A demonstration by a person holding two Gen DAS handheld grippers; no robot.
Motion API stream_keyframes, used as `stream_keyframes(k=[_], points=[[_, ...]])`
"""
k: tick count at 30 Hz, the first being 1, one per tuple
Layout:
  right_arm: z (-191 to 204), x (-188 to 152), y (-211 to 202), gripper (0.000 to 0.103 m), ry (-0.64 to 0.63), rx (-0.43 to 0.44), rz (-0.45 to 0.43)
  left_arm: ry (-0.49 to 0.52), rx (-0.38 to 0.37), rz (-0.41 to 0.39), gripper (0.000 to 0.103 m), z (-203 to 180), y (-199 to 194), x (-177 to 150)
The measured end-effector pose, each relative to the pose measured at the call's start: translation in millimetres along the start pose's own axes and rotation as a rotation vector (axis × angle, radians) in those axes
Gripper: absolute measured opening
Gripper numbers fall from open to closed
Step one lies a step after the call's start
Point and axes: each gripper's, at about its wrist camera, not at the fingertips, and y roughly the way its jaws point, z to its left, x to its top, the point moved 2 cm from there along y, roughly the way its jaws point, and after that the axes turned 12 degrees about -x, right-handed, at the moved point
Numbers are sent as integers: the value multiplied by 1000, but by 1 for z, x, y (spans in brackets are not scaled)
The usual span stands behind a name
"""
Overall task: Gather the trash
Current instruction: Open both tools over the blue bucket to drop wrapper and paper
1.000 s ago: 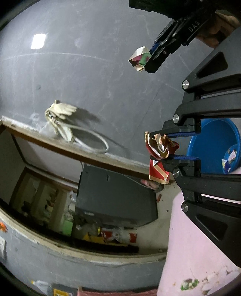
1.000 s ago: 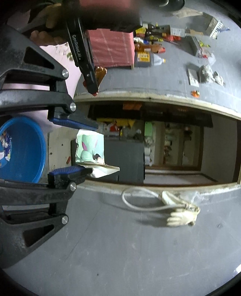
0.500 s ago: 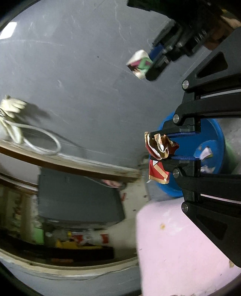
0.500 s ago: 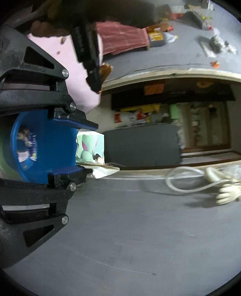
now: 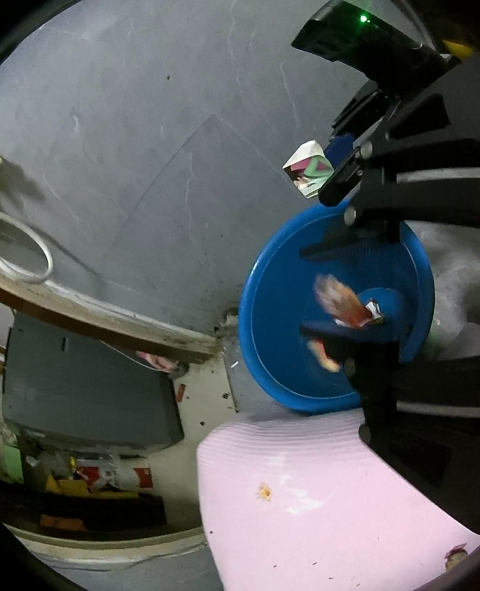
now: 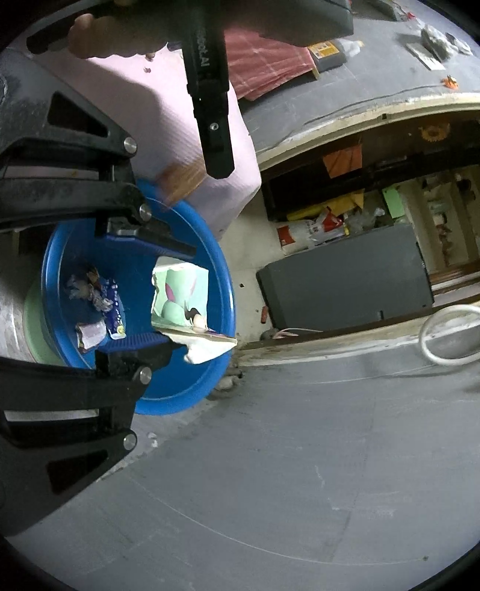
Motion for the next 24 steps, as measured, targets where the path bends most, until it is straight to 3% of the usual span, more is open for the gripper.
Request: stream_keyframes(k=[5, 13, 17, 19, 22, 24], points=[[-2, -3, 1, 47, 10, 1, 5, -31, 3, 14, 41, 4, 6, -4], [0, 9, -19, 60, 31, -13, -60, -51, -7, -36, 54, 0, -27, -4], [8, 25, -48, 78, 31, -16, -137, -57, -13, -118, 72, 0, -66, 1], [15, 33, -62, 86, 29, -14, -180, -55, 0, -185, 86, 0, -93, 6], [30, 46, -85, 96, 30, 9, -244, -35, 40, -281, 97, 1, -133, 9], [44, 54, -102, 101, 30, 30, -292, -14, 90, -352, 98, 2, -163, 10]])
